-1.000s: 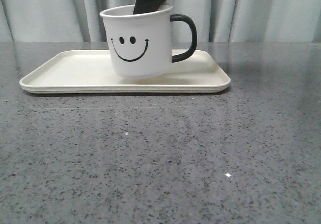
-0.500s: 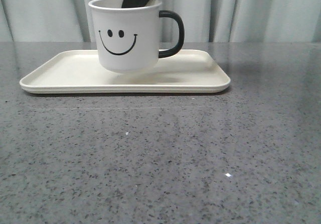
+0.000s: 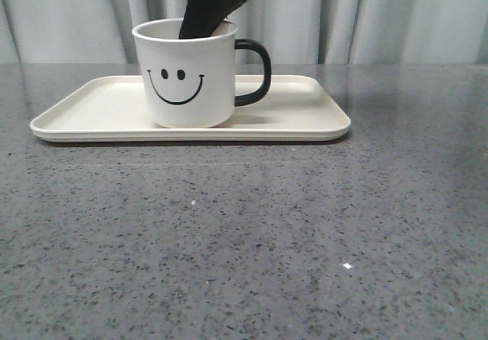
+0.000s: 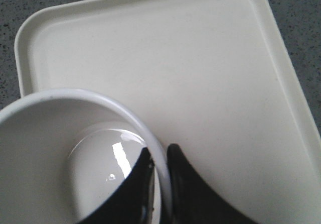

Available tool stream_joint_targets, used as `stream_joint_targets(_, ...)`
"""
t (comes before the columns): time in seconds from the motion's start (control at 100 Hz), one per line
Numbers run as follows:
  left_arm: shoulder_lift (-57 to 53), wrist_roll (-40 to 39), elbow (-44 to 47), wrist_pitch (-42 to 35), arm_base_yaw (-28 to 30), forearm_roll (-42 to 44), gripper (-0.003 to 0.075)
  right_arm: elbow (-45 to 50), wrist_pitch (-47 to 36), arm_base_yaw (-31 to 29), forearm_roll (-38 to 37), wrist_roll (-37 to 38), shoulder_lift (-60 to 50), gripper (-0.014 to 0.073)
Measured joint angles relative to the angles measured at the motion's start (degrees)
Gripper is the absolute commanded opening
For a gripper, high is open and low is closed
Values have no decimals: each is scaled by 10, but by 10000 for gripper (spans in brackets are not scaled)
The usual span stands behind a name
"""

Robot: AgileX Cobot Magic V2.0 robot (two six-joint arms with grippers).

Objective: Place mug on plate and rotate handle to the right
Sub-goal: 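Rotate the held mug with the right gripper, turning the handle sideways, then set the mug down on the tray, open and raise the right gripper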

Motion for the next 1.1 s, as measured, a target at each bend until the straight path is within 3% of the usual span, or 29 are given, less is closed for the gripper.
stream_joint_targets(0.88,0,0,0,9,0,0,473,0,4,-12,2,-7,7,-57)
stream_joint_targets(1.0,0,0,0,9,0,0,473,0,4,-12,2,-9,7,1)
stream_joint_targets(1.1,0,0,0,9,0,0,473,0,4,-12,2,-9,7,104)
